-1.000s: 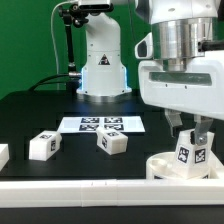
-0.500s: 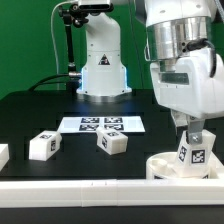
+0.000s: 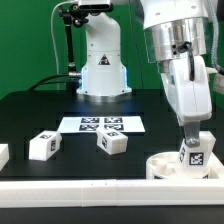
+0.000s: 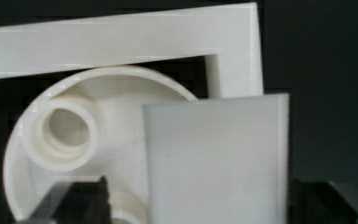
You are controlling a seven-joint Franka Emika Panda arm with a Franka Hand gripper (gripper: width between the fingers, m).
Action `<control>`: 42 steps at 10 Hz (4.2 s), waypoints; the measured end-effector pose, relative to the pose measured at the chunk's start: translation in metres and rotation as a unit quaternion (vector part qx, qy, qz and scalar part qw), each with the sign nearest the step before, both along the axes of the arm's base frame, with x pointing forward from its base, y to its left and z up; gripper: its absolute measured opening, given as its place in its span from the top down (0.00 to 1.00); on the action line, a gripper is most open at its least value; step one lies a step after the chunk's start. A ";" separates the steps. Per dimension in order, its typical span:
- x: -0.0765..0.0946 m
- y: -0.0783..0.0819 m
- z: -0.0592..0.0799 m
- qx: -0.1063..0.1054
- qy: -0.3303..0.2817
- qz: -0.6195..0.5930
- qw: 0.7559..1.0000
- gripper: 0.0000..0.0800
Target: Assemble stool
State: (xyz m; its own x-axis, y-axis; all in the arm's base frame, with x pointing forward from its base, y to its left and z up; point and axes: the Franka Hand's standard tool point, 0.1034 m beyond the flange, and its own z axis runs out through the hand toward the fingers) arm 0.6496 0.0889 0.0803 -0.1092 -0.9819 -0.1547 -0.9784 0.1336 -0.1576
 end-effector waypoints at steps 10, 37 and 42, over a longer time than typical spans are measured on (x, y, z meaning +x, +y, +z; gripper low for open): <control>0.001 0.009 0.015 -0.069 -0.018 0.325 0.943 0.19; 0.000 0.001 0.000 -0.163 -0.033 0.985 0.052 0.19; 0.000 -0.001 0.000 -0.164 -0.032 0.983 0.072 0.57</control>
Offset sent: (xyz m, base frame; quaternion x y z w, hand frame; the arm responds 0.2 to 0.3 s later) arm 0.0000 0.0000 0.0000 0.0000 0.0000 0.0000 1.0000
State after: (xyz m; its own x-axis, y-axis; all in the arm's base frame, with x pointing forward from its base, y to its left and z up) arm 0.6494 0.0881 0.0800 0.2809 0.9594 -0.0256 0.9498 -0.2741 0.1509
